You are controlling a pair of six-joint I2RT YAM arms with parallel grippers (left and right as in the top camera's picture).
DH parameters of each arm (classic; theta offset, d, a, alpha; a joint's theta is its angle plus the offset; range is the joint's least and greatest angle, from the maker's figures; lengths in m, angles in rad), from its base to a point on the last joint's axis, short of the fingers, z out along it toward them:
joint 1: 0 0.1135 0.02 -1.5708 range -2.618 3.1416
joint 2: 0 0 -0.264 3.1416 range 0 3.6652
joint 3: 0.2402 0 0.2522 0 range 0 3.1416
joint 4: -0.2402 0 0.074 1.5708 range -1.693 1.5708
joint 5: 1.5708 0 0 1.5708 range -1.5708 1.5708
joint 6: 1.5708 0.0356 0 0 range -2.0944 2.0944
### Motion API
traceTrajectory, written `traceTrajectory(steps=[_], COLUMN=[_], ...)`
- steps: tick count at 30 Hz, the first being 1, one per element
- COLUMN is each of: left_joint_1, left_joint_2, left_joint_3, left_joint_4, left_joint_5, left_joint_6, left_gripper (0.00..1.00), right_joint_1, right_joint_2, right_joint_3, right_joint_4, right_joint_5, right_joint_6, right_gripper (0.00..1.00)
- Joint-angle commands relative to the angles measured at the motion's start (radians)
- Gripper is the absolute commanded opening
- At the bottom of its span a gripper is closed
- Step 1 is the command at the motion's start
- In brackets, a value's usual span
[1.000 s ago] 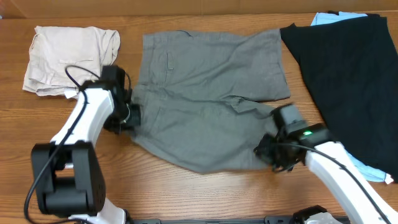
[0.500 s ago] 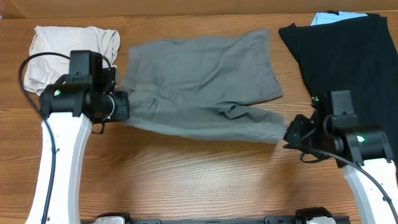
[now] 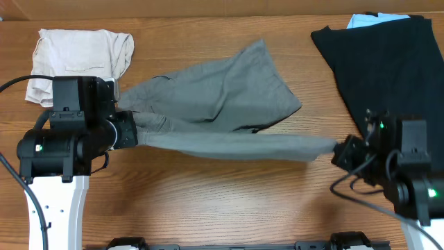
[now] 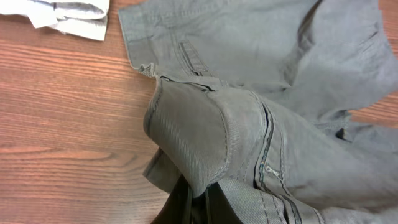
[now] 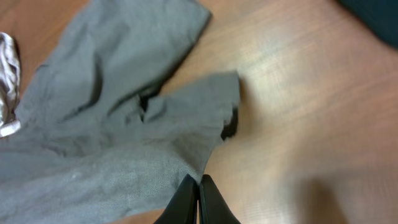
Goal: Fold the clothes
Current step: 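Lift the near edge with both grippers and fold it toward the waistband, then lay the folded edge down and smooth the fold with both grippers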
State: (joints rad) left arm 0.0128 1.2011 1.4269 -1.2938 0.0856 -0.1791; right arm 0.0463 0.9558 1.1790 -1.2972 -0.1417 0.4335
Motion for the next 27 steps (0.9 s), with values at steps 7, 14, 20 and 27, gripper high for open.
traceTrajectory(steps=[7,14,20,27], left_joint_1=[-0.005,-0.005,-0.005,-0.005], left_joint_2=[0.076,0.196,0.336,0.447], left_joint_3=[-0.124,-0.217,-0.217,-0.217], left_joint_4=[0.106,0.426,0.639,0.78], left_joint_5=[-0.171,-0.33,-0.334,-0.366], left_joint_6=[-0.156,-0.248,-0.246,-0.249], left_gripper=[0.04,0.04,0.04,0.04], right_joint_1=[-0.008,-0.006,-0.002,0.05], right_joint_2=[0.256,0.486,0.632,0.76], right_joint_3=[0.031,0.048,0.048,0.048], right_joint_4=[0.382,0.751,0.925,1.096], right_joint_5=[-0.071,-0.092,-0.096,-0.095], right_joint_6=[-0.141,-0.154,-0.154,-0.181], right_gripper=[0.04,0.04,0.04,0.04])
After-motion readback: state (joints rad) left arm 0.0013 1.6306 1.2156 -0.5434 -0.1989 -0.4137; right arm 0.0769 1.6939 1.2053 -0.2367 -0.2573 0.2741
